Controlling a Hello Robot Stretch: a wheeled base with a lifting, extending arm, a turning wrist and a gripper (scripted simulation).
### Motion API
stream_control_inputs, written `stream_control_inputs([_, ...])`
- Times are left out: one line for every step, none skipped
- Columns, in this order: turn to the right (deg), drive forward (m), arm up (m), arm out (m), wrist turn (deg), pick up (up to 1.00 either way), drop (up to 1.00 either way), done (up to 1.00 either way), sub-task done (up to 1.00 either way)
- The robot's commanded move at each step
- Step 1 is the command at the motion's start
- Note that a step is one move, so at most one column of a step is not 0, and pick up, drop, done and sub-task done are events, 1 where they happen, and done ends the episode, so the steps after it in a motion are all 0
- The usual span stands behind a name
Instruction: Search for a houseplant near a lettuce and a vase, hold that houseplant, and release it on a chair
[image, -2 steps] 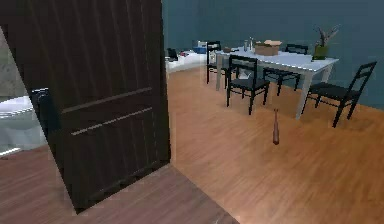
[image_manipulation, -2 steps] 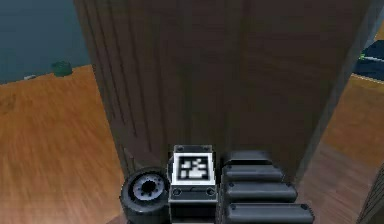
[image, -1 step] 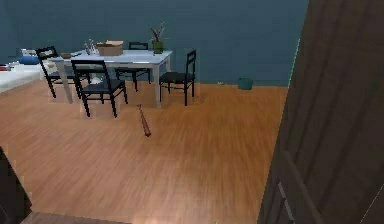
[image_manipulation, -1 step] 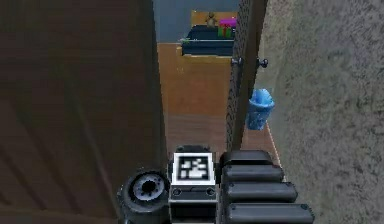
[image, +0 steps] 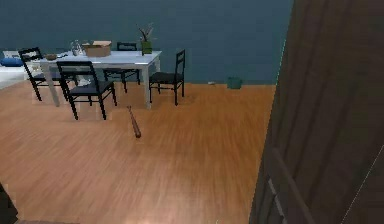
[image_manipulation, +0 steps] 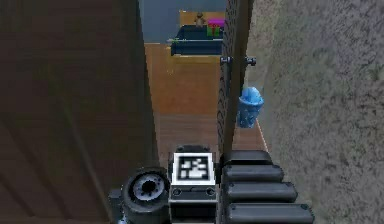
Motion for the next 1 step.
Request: stream_control_inputs([-45.0,0.0,0.0,0.0,0.0,0.0,0.0,0.0,0.0])
